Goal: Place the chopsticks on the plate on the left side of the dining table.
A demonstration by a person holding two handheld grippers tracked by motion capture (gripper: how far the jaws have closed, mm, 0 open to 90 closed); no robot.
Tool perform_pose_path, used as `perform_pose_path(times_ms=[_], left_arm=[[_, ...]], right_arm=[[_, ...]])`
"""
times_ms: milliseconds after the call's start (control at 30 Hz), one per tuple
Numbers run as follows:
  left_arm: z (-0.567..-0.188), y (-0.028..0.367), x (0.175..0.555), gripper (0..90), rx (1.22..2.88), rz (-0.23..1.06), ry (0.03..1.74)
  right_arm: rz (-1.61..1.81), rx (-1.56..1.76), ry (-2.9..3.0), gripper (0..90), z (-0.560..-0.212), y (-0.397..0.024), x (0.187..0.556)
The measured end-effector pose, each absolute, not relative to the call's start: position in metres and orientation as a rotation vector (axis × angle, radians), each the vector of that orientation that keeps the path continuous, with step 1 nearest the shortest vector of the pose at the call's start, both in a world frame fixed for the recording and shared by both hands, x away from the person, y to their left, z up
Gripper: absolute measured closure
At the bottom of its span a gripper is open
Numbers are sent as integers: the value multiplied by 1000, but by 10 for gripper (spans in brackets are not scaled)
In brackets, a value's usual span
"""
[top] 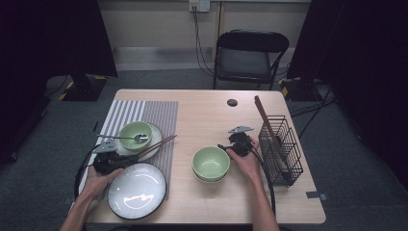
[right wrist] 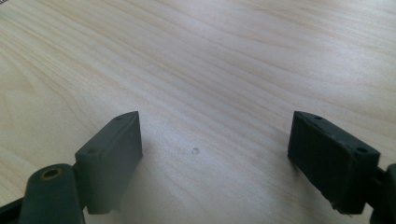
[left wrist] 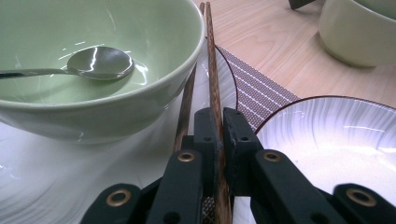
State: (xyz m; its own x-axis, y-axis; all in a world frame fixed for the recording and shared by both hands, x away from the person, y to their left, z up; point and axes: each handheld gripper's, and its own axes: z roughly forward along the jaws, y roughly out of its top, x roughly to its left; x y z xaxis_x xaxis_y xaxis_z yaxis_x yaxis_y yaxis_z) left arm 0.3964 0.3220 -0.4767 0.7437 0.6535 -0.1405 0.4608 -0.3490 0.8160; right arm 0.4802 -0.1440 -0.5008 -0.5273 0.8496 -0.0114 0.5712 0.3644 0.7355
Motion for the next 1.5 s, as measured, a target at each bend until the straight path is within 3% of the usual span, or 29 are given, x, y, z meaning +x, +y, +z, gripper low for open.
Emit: perform_pose_path(times_ms=[200, 733, 1133, 1500], left_arm=[[-477, 323, 397, 816, 2003, 266, 860], [-475, 330, 393, 838, 2010, 263, 856], [-455, 324, 394, 824, 1908, 227, 817], [-470, 310, 405, 847, 2014, 195, 858]], right_arm=[[974, 1239, 2240, 170, -501, -144, 480], [974, 1239, 2240, 170, -501, -144, 480], [973, 1239, 2240, 170, -501, -144, 480], [974, 1239, 2240, 170, -501, -144, 480]])
